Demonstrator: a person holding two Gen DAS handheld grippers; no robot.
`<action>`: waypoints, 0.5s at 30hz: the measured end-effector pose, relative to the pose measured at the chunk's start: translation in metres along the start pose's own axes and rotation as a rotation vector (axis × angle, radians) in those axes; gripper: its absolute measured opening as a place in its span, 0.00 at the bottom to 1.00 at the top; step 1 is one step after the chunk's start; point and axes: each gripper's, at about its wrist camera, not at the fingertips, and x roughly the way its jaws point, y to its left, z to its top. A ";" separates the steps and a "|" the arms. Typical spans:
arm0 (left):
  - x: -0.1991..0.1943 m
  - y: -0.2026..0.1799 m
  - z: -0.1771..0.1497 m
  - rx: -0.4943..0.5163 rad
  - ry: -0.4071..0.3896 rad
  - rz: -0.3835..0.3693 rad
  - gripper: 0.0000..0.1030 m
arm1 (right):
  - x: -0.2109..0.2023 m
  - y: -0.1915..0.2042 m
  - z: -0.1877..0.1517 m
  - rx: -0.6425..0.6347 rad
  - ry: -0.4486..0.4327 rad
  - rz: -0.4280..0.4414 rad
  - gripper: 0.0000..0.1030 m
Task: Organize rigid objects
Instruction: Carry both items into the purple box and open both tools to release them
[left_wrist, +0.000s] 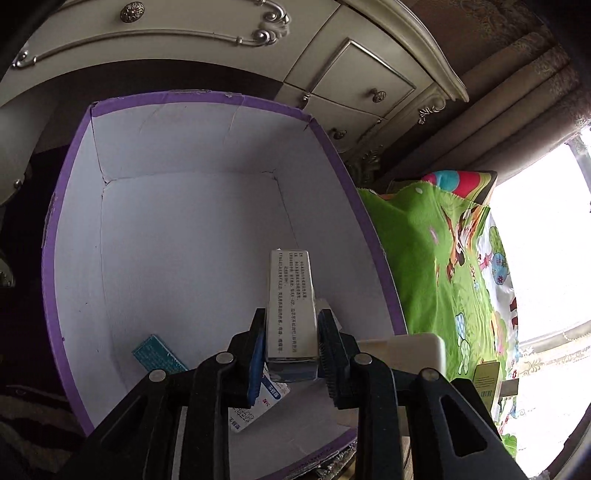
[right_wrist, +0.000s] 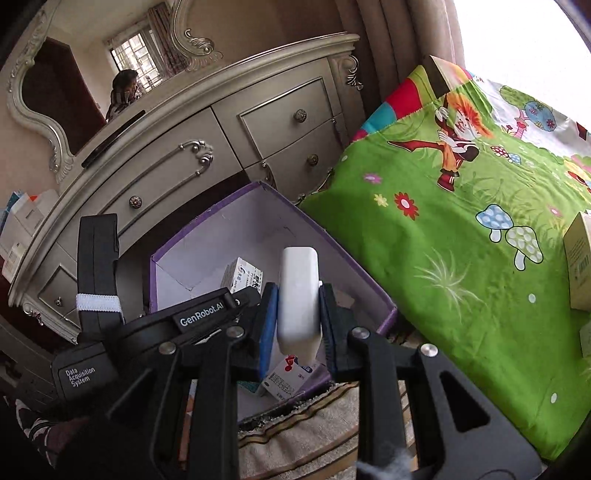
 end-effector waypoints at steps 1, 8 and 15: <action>0.001 0.000 0.000 0.001 0.005 0.003 0.32 | 0.001 -0.001 -0.001 0.005 0.006 0.003 0.30; 0.000 -0.007 -0.001 0.024 -0.013 -0.008 0.60 | -0.009 -0.017 -0.002 0.064 -0.014 -0.015 0.56; -0.003 -0.030 -0.005 0.122 -0.010 -0.038 0.64 | -0.037 -0.032 -0.006 0.058 -0.055 -0.121 0.59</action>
